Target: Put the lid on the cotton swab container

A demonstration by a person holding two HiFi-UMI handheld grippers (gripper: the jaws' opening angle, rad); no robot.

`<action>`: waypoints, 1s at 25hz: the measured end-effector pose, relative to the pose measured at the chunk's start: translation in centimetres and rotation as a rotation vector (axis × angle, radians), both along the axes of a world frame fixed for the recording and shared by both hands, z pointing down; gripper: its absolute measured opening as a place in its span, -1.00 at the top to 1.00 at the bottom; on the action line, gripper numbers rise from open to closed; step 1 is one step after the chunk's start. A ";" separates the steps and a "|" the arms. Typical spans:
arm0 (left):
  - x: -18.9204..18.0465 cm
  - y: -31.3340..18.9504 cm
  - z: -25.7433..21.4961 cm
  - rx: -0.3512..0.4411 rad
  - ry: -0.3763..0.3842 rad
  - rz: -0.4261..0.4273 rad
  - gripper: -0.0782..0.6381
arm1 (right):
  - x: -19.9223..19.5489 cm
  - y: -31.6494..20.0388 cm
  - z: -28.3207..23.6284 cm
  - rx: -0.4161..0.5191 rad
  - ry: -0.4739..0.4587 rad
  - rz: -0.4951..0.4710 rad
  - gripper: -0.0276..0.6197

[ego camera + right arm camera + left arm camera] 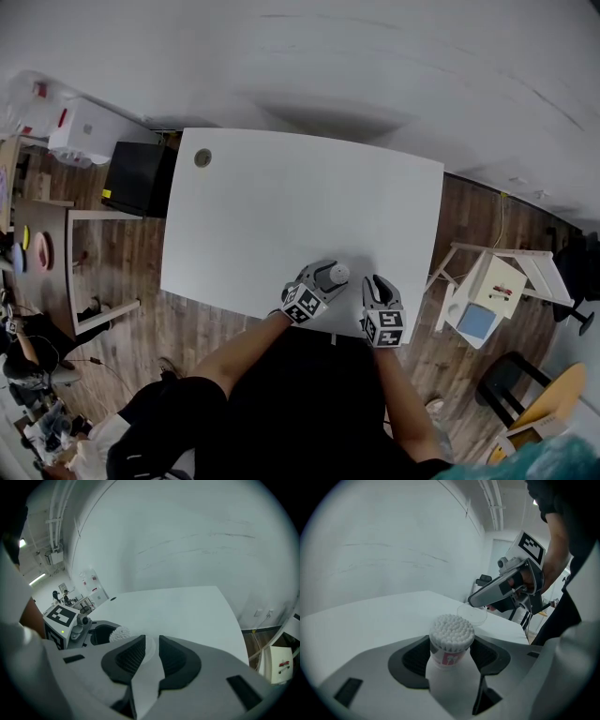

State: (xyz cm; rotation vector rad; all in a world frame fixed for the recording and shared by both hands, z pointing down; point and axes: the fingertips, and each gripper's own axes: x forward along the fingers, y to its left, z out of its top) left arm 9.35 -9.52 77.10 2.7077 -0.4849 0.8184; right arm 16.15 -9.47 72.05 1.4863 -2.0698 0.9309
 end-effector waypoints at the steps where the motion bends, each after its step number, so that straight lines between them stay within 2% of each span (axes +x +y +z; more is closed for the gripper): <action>1: 0.0 0.0 0.1 -0.004 0.003 0.000 0.03 | 0.0 0.0 0.2 -0.008 -0.006 0.001 0.66; 6: 0.0 0.0 -0.2 -0.002 0.005 -0.003 0.03 | -0.1 0.1 0.8 -0.040 -0.052 0.009 0.66; 11: -0.3 0.0 -0.2 -0.001 0.008 -0.003 0.03 | -0.5 0.2 1.0 -0.066 -0.146 0.045 0.66; 15: -0.2 -0.1 -0.2 0.000 0.009 0.000 0.03 | -0.4 0.1 0.9 -0.061 -0.148 0.037 0.66; 25: -0.3 -0.2 -0.1 -0.019 -0.012 -0.017 0.03 | -1.0 -0.6 -1.4 0.001 -0.118 -0.063 0.63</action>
